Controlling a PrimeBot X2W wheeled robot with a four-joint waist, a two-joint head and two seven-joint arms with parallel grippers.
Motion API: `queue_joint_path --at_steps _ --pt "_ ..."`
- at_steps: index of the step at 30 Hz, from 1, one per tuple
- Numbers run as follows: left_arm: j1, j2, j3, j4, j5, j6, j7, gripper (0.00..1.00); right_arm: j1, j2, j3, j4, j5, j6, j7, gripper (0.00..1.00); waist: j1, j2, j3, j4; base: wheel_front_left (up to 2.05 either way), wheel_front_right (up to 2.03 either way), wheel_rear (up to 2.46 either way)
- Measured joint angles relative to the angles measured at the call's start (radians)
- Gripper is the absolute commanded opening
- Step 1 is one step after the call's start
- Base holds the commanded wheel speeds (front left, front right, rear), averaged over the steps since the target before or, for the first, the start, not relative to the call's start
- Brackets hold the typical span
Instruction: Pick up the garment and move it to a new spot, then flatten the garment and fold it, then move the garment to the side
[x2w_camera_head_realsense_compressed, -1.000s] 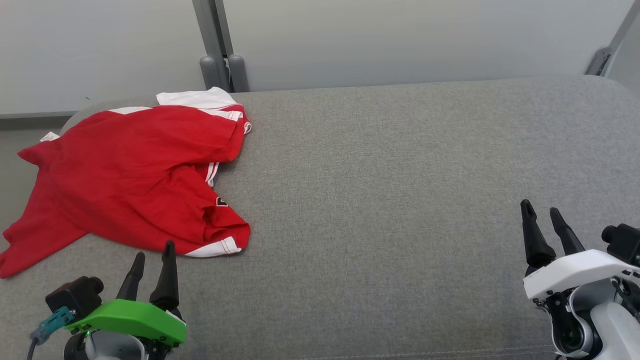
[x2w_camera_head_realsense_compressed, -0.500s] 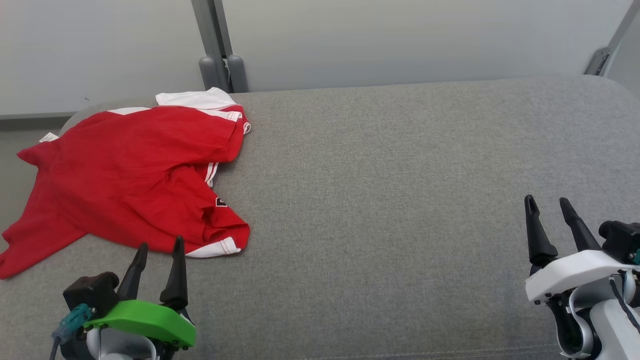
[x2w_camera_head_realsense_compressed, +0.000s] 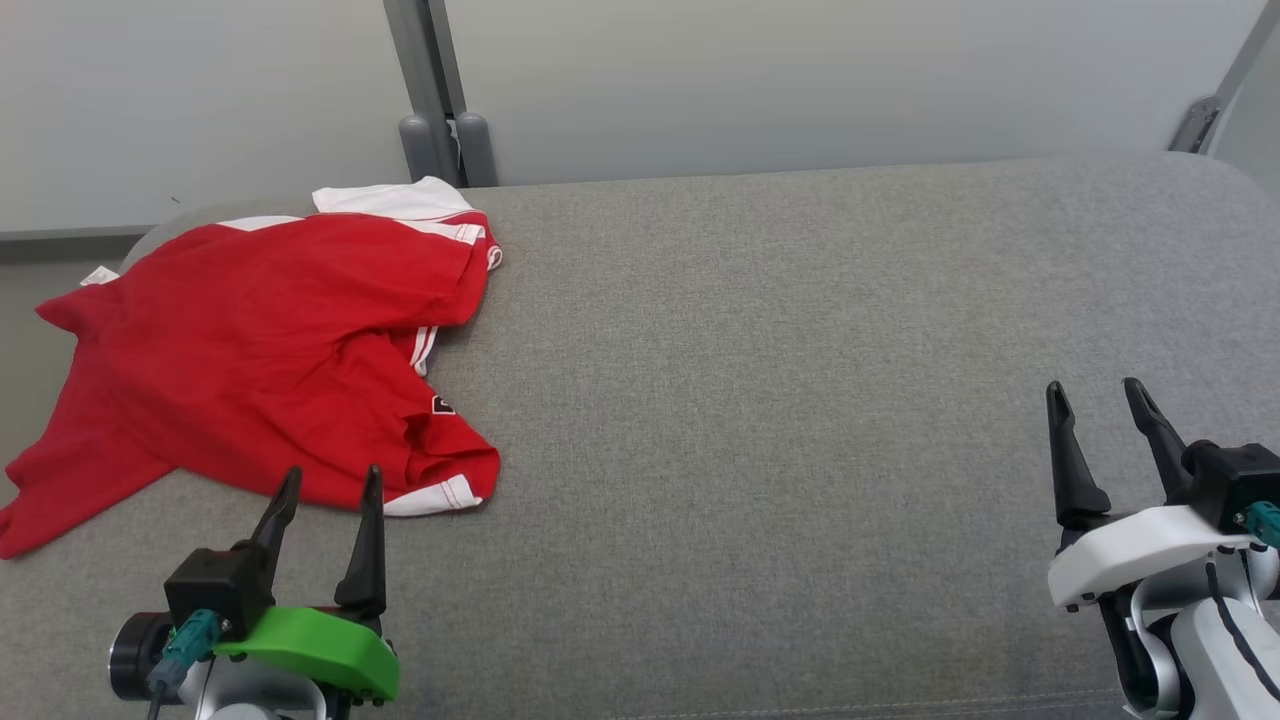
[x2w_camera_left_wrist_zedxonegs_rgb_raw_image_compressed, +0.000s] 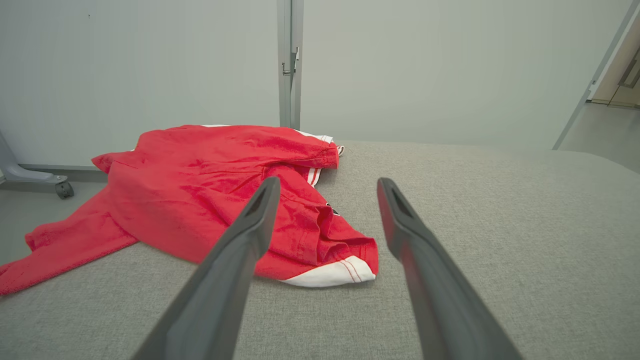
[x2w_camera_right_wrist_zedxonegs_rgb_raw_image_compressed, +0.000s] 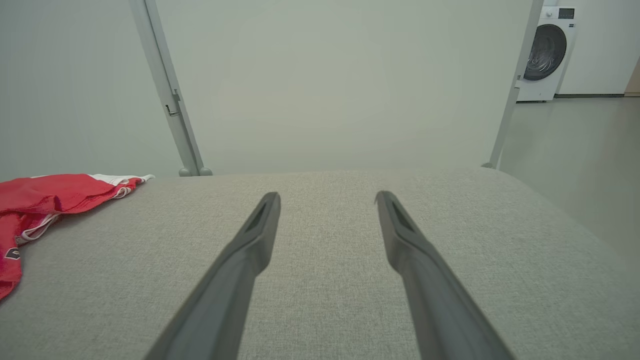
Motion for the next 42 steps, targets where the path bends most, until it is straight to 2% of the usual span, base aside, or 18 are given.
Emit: queue_joint_path --at_steps 10,25,34,42 --pt "0.001 0.004 -0.008 -0.008 0.115 0.000 -0.030 1.00 0.012 -0.023 0.002 -0.015 -0.113 -0.024 -0.032 1.00 0.0000 0.0000 0.003 -0.002 0.00 0.00 0.00" --pt "0.001 -0.001 0.013 -0.002 0.117 -0.002 -0.030 1.00 0.015 -0.020 -0.001 -0.020 -0.116 -0.022 -0.033 1.00 0.0000 0.0000 0.009 -0.007 0.00 0.00 0.00" --pt "-0.005 -0.002 0.037 0.059 0.107 -0.010 -0.030 1.00 0.013 -0.018 0.006 -0.057 -0.126 -0.006 -0.033 1.00 0.0000 0.0000 0.042 -0.030 0.00 0.00 0.00" --pt "-0.119 -0.008 0.076 0.133 0.084 -0.010 -0.026 1.00 -0.023 -0.014 0.016 -0.074 -0.145 0.002 -0.033 1.00 0.0000 0.0000 0.102 -0.075 0.00 0.00 0.00"
